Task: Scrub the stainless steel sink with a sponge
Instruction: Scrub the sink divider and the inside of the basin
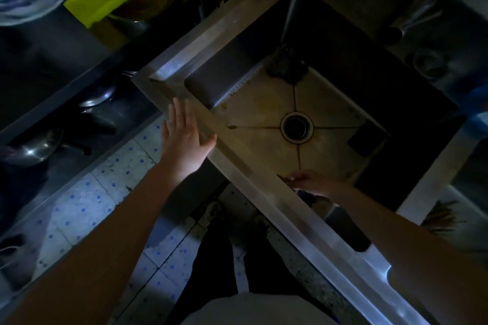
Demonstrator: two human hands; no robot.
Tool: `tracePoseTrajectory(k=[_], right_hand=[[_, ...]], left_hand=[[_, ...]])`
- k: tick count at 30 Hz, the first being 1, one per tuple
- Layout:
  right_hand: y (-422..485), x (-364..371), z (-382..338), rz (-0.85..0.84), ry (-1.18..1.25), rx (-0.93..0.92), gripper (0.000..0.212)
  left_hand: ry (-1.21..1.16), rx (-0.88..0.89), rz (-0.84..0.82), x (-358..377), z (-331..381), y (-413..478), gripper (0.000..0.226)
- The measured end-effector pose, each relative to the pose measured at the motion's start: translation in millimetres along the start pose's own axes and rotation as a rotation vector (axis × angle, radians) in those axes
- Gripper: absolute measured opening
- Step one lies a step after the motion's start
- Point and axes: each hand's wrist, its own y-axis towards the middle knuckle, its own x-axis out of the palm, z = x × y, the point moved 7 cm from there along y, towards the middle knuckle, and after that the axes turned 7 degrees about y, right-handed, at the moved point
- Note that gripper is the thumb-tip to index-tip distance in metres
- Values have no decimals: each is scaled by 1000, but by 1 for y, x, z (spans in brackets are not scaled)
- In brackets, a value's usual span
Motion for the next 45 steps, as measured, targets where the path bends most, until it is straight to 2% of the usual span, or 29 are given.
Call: tracePoseTrajectory(k=[5, 8, 10, 13, 19, 22, 24, 26, 30, 34, 37, 41, 45], right_hand=[[-23, -12, 49, -47, -40, 65, 11], [-28, -18, 73, -61, -190, 137, 35], [-26, -17, 78, -52, -319, 165, 42], [-18, -11, 68, -70, -307, 180, 33], [21, 2, -5, 8, -25, -36, 12], [40, 7, -49, 33, 112, -52, 23], [50, 10, -81, 18, 174, -86, 20], [57, 12, -115, 5, 219, -175, 13], [64, 10, -169, 13, 292, -362, 31], [67, 13, -197, 9, 283, -499, 29], [65, 12, -185, 23, 273, -463, 32], [56, 17, -130, -16, 444, -245, 34], [36, 11, -48, -1, 177, -162, 30]], left_hand=[[-61, -139, 40, -2, 4, -4, 96], [-67, -223, 81, -4, 0, -9, 98], [-82, -243, 83, -3, -1, -11, 100], [-75, -251, 79, -1, -1, -10, 100], [18, -283, 47, 5, 6, -10, 94], [28, -278, 34, 5, 7, -9, 93], [23, -276, 32, 5, 8, -9, 92], [18, -265, 47, 5, 8, -9, 91], [-10, -244, 45, 6, 8, -10, 90], [-11, -238, 57, 5, 8, -9, 86], [-35, -239, 25, 7, 9, -8, 80], [-15, -226, -9, 7, 8, -7, 76], [-8, -219, -29, 9, 8, -5, 75]])
